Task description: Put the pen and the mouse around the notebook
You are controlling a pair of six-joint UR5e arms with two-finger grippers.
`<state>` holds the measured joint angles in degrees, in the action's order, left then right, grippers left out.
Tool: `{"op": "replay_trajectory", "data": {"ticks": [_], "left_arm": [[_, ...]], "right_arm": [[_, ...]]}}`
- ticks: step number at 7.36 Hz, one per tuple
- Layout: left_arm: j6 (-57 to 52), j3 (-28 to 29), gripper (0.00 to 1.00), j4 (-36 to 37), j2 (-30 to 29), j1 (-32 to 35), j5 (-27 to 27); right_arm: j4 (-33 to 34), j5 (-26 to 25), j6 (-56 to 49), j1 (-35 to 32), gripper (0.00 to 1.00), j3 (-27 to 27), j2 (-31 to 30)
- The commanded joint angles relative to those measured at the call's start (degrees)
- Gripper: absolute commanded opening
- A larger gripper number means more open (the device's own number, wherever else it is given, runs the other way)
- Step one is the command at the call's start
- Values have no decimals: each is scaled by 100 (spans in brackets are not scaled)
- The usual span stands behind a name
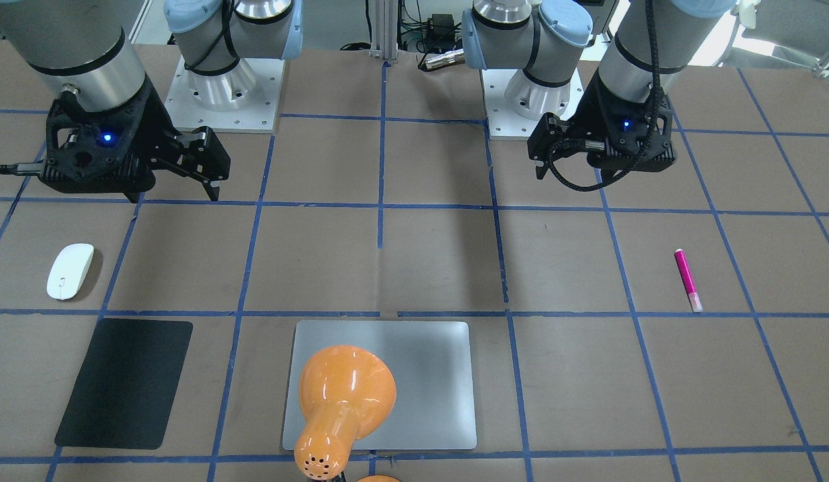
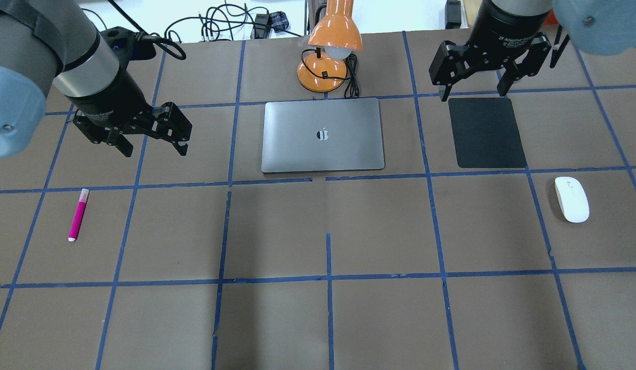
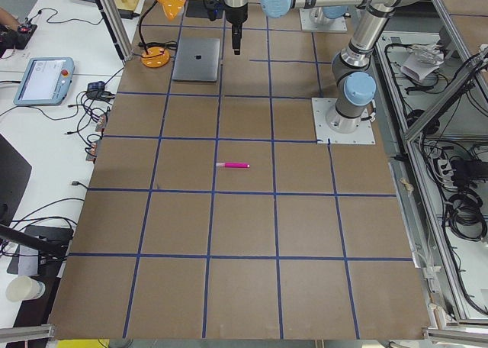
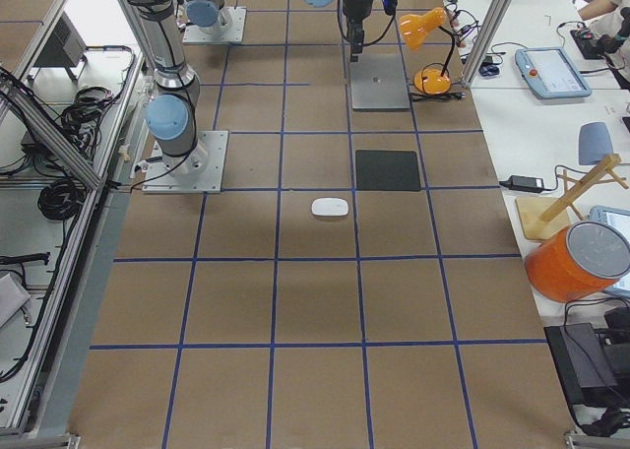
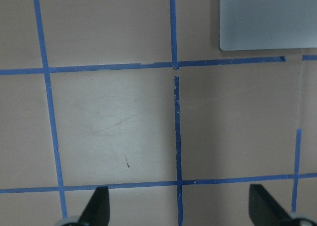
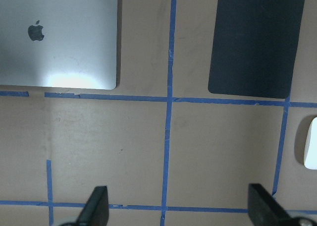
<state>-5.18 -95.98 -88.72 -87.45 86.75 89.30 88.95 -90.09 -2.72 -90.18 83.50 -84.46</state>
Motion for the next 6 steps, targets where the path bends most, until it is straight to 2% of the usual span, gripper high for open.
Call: {"op": "replay_trajectory", "data": {"ticks": [1, 6], "left_arm": [[0, 0, 100, 39, 0, 0, 0], [17, -61, 100, 373, -9, -123, 9]], "right_arm": [[-9, -9, 0, 0, 100, 9, 8], [-35, -26, -18, 9, 100, 18, 17]]}}
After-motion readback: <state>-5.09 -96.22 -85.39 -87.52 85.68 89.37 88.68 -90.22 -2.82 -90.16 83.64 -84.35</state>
